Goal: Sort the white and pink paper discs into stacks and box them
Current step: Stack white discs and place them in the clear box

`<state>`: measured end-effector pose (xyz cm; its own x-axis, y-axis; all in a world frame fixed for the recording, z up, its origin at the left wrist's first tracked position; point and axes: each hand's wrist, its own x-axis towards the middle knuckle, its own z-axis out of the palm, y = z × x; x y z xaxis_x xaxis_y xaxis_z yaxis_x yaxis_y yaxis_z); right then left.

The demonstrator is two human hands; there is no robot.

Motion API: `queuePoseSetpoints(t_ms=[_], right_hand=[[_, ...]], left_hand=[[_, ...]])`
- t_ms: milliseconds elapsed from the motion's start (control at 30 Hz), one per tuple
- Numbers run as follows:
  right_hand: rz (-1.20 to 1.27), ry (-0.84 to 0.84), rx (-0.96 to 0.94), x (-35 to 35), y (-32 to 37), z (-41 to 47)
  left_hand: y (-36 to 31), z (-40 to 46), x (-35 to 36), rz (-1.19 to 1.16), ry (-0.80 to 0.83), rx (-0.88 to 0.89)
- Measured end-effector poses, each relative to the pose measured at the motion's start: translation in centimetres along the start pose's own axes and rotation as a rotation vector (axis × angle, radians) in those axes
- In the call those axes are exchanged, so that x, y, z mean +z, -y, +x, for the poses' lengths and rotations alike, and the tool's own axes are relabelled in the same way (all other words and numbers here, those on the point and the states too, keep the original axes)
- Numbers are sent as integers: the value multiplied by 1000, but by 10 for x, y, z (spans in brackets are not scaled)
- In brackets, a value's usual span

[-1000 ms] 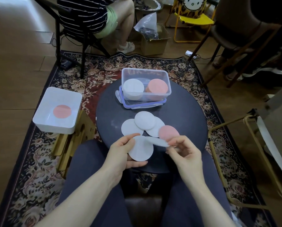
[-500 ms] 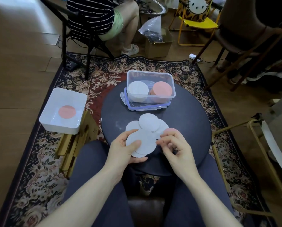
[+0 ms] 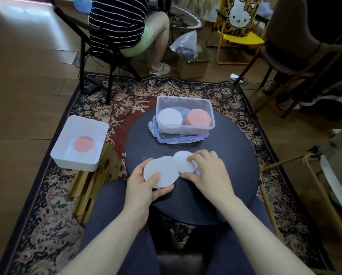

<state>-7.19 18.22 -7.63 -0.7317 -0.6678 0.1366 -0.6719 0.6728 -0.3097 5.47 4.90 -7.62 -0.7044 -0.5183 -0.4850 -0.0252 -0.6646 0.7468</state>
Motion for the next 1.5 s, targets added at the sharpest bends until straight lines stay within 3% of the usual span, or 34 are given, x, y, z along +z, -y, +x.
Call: queuePoseSetpoints(t_ms=[267,433,533,733,933,1267,1500], right_hand=[[103,69,59,-10,-3,2],[97,18,63,-11,0,1],[327,-48,243,-15,0,5],[784,-340,520,-30,2,3],[1111,-208,648,-26,9,-20],[1123,-86,612,-9,26,-41],[849,-71,537,-11,24,-29]], left_hand=[[0,2,-1,-10,3,-29],[-1,2,0,-11,0,-29],[-1,1,-1,2,-5,-27],[-3,-2,2,42,3,-24],[-2,-6,5,94,21,-25],[2,-14,10,129,148,-57],[2,-13,9,177,-15,0]])
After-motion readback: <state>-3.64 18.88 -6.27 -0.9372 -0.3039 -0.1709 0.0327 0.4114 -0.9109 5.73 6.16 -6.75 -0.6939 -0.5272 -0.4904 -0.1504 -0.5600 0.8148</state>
